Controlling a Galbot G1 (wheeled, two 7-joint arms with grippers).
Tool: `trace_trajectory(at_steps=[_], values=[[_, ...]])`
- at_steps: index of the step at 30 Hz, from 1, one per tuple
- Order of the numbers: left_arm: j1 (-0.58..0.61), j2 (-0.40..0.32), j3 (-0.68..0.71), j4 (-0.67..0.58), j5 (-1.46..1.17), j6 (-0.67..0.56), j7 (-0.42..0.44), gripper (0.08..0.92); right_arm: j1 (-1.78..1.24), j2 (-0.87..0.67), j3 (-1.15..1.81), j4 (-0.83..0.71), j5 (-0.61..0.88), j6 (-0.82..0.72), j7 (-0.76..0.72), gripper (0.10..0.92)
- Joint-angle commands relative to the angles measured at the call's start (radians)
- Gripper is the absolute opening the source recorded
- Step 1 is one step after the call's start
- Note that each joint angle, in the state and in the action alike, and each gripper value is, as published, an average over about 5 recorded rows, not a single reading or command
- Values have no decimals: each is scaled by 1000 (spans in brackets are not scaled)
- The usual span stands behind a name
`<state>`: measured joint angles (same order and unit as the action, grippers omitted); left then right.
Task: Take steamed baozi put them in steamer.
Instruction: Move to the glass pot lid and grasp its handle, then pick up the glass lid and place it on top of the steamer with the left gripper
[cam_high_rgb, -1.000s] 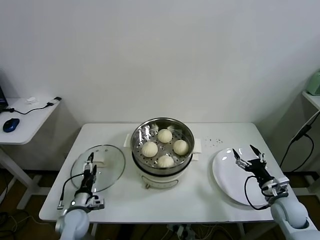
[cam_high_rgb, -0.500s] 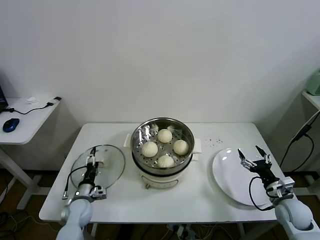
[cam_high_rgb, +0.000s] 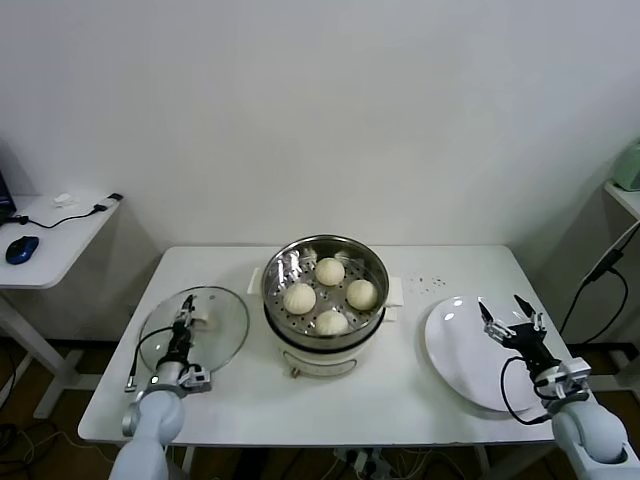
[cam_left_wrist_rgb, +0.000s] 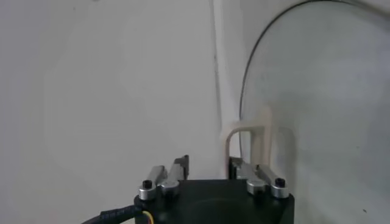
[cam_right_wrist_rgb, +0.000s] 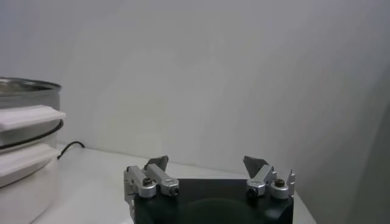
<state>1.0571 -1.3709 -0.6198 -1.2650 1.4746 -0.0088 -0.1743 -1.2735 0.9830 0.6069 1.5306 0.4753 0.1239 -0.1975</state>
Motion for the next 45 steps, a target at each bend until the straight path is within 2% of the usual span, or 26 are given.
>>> trace_trajectory(at_steps=[1, 6, 11, 16, 24, 29, 33, 38, 41, 45], values=[[-9, 5, -1, 2, -18, -4, -1, 403, 4, 4, 1, -13, -18, 5, -4, 823], [23, 21, 4, -61, -66, 4, 10, 255, 8, 4, 0, -20, -24, 9, -7, 823], [93, 52, 11, -209, -120, 44, 37, 149, 13, 0, 4, -29, -24, 13, -9, 823], [197, 104, 18, -415, -158, 145, 64, 145, 17, -1, 7, -38, -29, 19, -14, 823], [375, 212, 23, -763, -191, 376, 130, 145, 32, -3, 8, -64, -42, 28, -20, 823], [423, 288, 48, -909, -203, 527, 225, 145, 53, -3, -2, -91, -56, 36, -20, 823], [391, 354, 125, -958, -192, 629, 316, 145, 79, 2, -17, -117, -74, 47, -18, 823], [267, 392, 283, -959, -109, 715, 447, 145, 121, 15, -43, -153, -93, 49, -17, 823], [153, 360, 409, -951, -15, 752, 559, 145, 143, 28, -56, -165, -102, 49, -14, 823], [21, 275, 549, -929, 102, 770, 697, 145, 159, 39, -64, -176, -112, 50, -13, 823]])
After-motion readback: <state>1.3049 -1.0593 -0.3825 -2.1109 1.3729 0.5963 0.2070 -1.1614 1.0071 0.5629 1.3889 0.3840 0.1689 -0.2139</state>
